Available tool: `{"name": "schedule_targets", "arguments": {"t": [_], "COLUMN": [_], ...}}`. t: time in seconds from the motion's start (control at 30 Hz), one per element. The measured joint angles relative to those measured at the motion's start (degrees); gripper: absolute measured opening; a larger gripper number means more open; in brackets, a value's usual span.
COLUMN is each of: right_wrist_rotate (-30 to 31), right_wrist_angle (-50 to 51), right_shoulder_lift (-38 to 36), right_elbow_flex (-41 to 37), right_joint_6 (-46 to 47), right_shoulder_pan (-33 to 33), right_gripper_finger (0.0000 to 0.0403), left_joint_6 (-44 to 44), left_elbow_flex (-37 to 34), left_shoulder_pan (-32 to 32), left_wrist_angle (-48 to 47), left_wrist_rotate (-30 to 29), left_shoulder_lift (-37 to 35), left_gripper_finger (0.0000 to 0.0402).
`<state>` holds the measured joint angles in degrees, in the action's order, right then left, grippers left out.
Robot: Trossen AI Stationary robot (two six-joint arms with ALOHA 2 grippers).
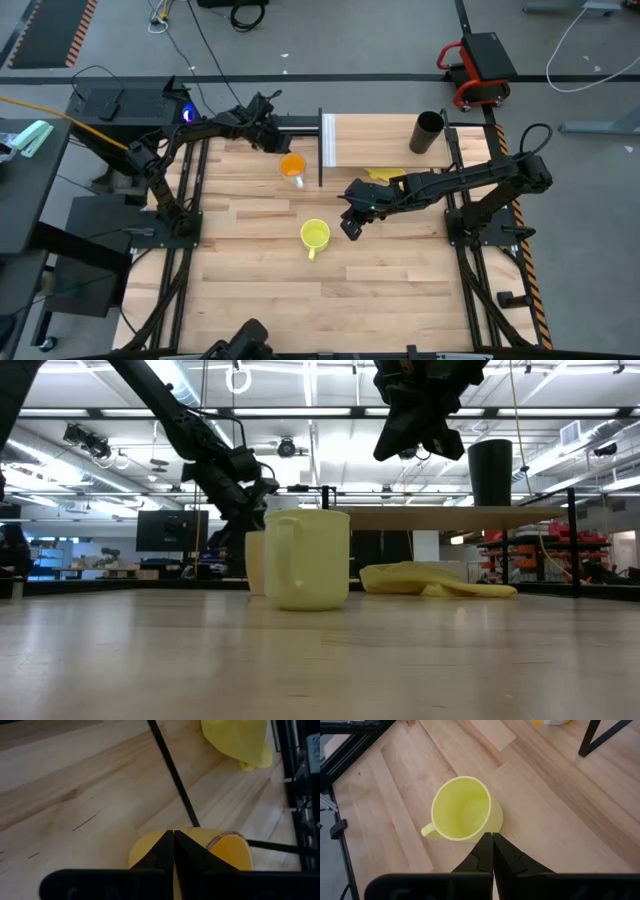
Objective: Stack small to large cups/mugs on shelf
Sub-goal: Move the orange mug to the middle of the table
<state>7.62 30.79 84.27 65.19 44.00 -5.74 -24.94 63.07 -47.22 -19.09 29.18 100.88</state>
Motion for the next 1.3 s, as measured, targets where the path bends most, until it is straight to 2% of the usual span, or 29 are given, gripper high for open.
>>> {"name": "schedule_targets", "arguments": {"t": [0.43,0.6,0.83,1.03,1.3], "right_wrist_rotate": [1.7,0.9,0.7,2.1,3.9], "right_wrist_angle": [-4.3,-8.4,-17.1,-21.6,-26.1], "right_shoulder_lift": [0.0,0.3,5.8,10.9,13.9], "right_elbow_flex": [-0.2,-3.5,-6.2,-6.3,-6.2], "right_joint_6": [0.9,2.7,2.8,2.5,3.8], "right_shoulder_pan": [5.6,6.4,5.7,5.6,5.6], "right_gripper_finger": [0.0015,0.0021,0.0025,0.0026,0.0050], "left_joint_6": [-0.2,-0.3,-1.4,-1.9,-2.9], "left_elbow_flex": [0.0,0.0,0.0,0.0,0.0], "left_shoulder_pan": [3.4,5.9,9.1,11.4,13.6], "left_wrist_angle": [-0.6,-0.7,-0.7,-1.1,-1.4], "left_wrist_rotate": [-1.1,-1.8,-3.0,-4.1,-5.2], "left_shoulder_lift": [0.0,0.0,0.0,0.0,0.0], "left_gripper_finger": [0.0020,0.0013,0.0020,0.0010,0.0023]}}
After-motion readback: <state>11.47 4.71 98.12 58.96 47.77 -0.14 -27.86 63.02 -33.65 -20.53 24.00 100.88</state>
